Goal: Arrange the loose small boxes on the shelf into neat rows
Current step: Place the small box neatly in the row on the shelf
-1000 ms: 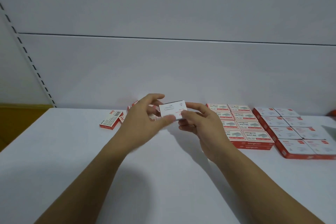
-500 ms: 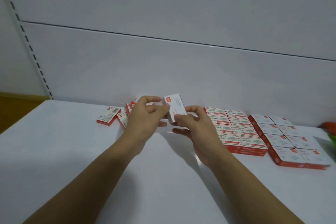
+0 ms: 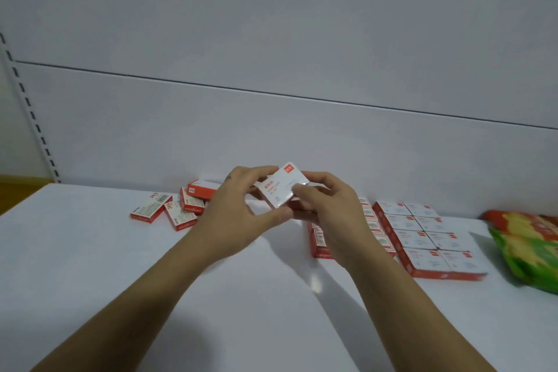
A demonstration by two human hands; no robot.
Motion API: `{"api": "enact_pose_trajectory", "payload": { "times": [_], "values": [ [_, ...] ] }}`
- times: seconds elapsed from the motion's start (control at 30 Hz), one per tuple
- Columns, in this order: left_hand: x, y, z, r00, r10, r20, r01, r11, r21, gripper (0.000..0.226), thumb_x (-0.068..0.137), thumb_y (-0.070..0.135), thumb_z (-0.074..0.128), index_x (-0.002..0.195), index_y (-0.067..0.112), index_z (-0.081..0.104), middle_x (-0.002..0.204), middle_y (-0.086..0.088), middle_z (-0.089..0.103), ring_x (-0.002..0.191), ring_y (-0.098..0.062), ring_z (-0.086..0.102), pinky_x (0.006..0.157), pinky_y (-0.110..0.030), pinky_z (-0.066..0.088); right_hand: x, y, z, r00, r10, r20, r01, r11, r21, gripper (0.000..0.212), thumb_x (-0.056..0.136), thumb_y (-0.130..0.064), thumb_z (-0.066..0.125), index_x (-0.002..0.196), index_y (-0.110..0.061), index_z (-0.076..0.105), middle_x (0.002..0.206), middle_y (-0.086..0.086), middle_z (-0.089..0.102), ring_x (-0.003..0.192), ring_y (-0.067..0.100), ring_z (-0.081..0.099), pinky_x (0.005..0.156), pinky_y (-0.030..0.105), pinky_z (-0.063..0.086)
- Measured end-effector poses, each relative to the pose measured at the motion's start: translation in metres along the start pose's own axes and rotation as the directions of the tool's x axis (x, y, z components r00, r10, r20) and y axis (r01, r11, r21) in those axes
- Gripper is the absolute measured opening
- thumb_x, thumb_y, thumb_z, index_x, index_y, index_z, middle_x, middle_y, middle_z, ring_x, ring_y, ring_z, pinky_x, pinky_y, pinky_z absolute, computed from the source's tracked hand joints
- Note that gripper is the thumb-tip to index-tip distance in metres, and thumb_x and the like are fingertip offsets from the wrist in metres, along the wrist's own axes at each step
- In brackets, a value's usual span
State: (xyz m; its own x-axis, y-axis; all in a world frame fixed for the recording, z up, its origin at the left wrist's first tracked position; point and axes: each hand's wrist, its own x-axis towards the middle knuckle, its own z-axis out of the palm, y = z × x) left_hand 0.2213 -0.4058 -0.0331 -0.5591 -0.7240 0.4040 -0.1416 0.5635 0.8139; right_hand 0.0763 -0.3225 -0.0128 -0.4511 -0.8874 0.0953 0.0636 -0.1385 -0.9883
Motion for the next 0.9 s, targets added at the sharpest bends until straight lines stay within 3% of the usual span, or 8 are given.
{"api": "enact_pose_trajectory", "payload": {
  "times": [0.13,0.23,0.3,0.37,0.57,0.67,0.83,0.9],
  "values": [
    [0.001,0.019,0.024,0.989,0.143,-0.027,-0.138,0.982,0.131,0.052,0.075,0.032,0.077,0.124,0.032,0.058,0.105,0.015,0.055,0.096,0.003,0.053,0.069,-0.016,0.049,-0.016,-0.005,-0.034,0.999,0.035,-0.006,-0.035,0.999,0.021,0.019,0.085,-0.005,0.067,0.102,-0.001,0.058,0.092,0.013,0.074,0.084,0.028,0.072,0.075,0.036,0.057],
    [0.001,0.037,0.04,0.985,0.17,-0.001,-0.168,0.976,0.136,0.046,0.076,0.031,0.077,0.118,0.032,0.057,0.104,0.022,0.059,0.09,0.007,0.054,0.067,-0.012,0.048,-0.027,-0.015,-0.066,1.0,-0.01,-0.027,0.004,0.97,-0.242,0.031,0.078,-0.016,0.077,0.104,-0.015,0.06,0.095,0.0,0.074,0.086,0.016,0.071,0.079,0.033,0.057],
    [0.003,0.045,0.053,0.984,0.173,0.041,-0.177,0.975,0.133,0.039,0.077,0.031,0.077,0.111,0.032,0.059,0.105,0.019,0.062,0.09,0.005,0.056,0.068,-0.014,0.049,-0.034,-0.021,-0.092,0.99,-0.138,-0.003,0.115,0.834,-0.54,0.045,0.075,-0.024,0.08,0.113,-0.029,0.058,0.111,-0.012,0.064,0.098,0.004,0.064,0.083,0.024,0.053],
    [0.004,0.052,0.069,0.982,0.167,0.087,-0.178,0.975,0.133,0.033,0.077,0.031,0.077,0.103,0.033,0.058,0.105,0.016,0.064,0.093,0.001,0.056,0.07,-0.016,0.05,-0.041,-0.03,-0.115,0.95,-0.294,0.109,0.267,0.576,-0.772,0.05,0.076,-0.03,0.078,0.12,-0.037,0.055,0.121,-0.022,0.051,0.11,-0.002,0.05,0.094,0.023,0.044],
    [0.001,0.074,0.116,0.97,0.181,0.164,-0.2,0.974,0.108,0.025,0.078,0.035,0.075,0.094,0.033,0.056,0.097,0.014,0.062,0.092,-0.008,0.059,0.08,-0.03,0.051,-0.054,-0.047,-0.164,0.898,-0.302,0.319,0.397,0.247,-0.884,0.035,0.079,-0.033,0.073,0.113,-0.033,0.062,0.114,-0.019,0.054,0.105,0.002,0.046,0.091,0.021,0.035],
    [-0.001,0.085,0.135,0.965,0.183,0.187,-0.207,0.971,0.119,0.024,0.081,0.034,0.071,0.096,0.031,0.054,0.099,0.016,0.061,0.094,-0.005,0.058,0.082,-0.032,0.05,-0.056,-0.051,-0.184,0.906,-0.254,0.339,0.389,0.184,-0.903,0.026,0.08,-0.034,0.072,0.103,-0.031,0.06,0.11,-0.014,0.057,0.102,0.007,0.049,0.086,0.023,0.038],
    [-0.01,0.096,0.162,0.96,0.171,0.22,-0.214,0.959,0.188,0.028,0.083,0.034,0.068,0.106,0.028,0.053,0.104,0.029,0.053,0.096,0.009,0.05,0.081,-0.008,0.038,-0.06,-0.05,-0.212,0.906,-0.205,0.371,0.408,0.184,-0.894,0.025,0.081,-0.035,0.071,0.102,-0.031,0.057,0.103,-0.013,0.057,0.097,0.008,0.049,0.083,0.026,0.041],
    [-0.013,0.097,0.17,0.958,0.165,0.234,-0.233,0.924,0.305,0.038,0.083,0.039,0.067,0.117,0.031,0.051,0.114,0.026,0.05,0.108,0.001,0.046,0.089,-0.016,0.037,-0.059,-0.045,-0.223,0.91,-0.203,0.361,0.401,0.212,-0.891,0.024,0.081,-0.03,0.072,0.101,-0.03,0.058,0.103,-0.011,0.058,0.098,0.01,0.049,0.083,0.026,0.041]
  ]
}}
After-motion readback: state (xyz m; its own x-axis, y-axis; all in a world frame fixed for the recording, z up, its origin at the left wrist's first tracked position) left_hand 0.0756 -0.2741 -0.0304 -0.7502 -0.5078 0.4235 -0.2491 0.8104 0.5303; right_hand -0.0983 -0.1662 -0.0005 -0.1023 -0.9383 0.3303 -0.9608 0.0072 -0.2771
